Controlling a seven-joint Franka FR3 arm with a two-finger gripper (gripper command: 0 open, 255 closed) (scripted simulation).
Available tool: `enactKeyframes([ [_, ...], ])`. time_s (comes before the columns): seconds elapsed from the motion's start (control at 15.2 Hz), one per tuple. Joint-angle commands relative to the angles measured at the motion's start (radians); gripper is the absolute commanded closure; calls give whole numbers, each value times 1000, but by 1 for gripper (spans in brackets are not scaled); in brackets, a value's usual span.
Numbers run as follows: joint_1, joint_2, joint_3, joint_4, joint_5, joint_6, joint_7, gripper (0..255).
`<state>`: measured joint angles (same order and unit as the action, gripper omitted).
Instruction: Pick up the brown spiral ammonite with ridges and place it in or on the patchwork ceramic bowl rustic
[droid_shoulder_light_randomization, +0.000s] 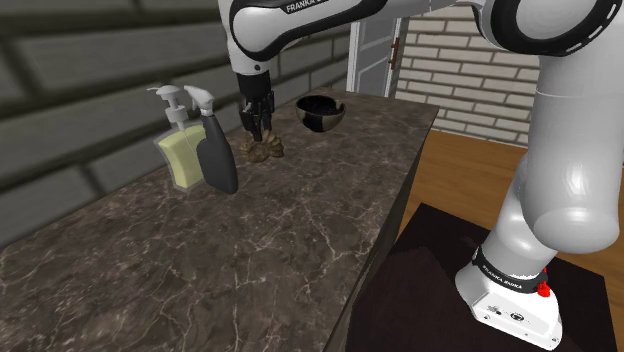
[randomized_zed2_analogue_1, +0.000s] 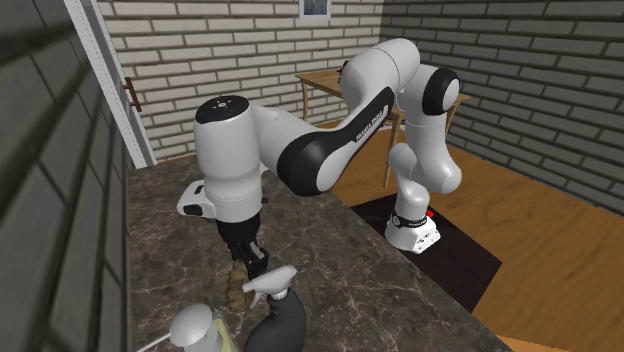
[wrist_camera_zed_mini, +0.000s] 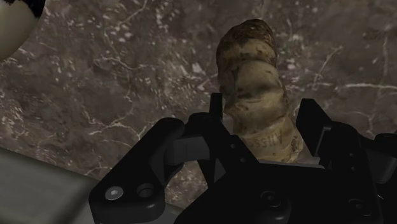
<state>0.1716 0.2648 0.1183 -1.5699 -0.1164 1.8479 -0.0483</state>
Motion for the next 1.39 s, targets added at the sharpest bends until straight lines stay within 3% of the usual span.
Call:
enactKeyframes([
  [0.0,0,1,0,10,1,-13,-1,255],
  [1.32,12,42,3,341,-1,-302,-22,255],
])
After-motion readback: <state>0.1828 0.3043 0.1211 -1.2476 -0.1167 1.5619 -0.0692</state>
